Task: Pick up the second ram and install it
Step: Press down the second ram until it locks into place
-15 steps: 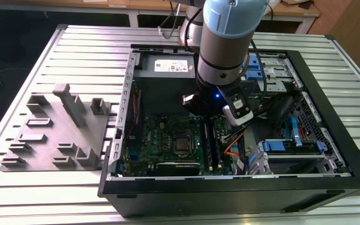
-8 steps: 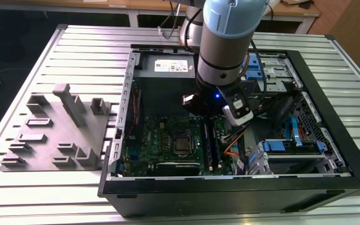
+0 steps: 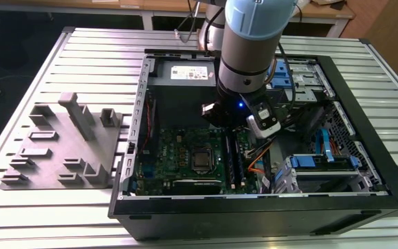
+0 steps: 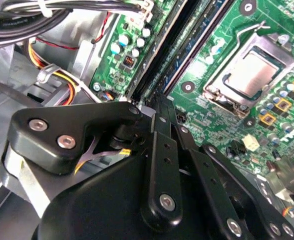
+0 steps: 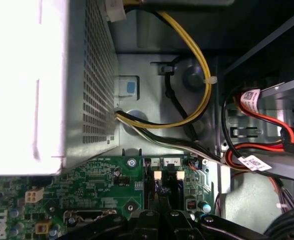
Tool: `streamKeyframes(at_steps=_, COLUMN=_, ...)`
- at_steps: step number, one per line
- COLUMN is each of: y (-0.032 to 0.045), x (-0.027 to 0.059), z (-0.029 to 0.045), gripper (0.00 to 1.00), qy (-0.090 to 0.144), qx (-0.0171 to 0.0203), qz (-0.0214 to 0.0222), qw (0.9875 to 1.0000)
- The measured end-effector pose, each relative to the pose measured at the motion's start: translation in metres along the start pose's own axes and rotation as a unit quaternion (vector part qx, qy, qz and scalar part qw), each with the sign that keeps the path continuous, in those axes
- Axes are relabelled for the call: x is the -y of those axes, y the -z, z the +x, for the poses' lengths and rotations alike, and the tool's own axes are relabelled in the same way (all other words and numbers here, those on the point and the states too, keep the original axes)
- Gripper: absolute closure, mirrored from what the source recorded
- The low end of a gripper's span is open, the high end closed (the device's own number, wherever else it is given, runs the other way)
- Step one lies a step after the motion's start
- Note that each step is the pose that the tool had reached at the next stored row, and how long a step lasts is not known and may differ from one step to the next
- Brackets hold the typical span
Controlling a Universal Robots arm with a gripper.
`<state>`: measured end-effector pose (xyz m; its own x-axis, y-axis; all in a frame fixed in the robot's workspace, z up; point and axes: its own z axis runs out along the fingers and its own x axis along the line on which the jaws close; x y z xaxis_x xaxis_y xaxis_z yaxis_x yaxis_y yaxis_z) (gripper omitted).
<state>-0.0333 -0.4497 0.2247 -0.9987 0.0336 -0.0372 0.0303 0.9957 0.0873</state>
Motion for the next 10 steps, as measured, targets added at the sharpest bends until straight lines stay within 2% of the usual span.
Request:
streamKeyframes(at_steps=7, y=0.0173, x=-0.0015, z=-0.0006, gripper=0.93, qy=0.0, qx=0.0, qz=0.0001, qw=1.0)
streamKeyframes(at_steps=10, y=0.0182, x=-0.0015, z=-0.0007, gripper=0.93, qy=0.0, qx=0.0, qz=0.0, qw=1.0)
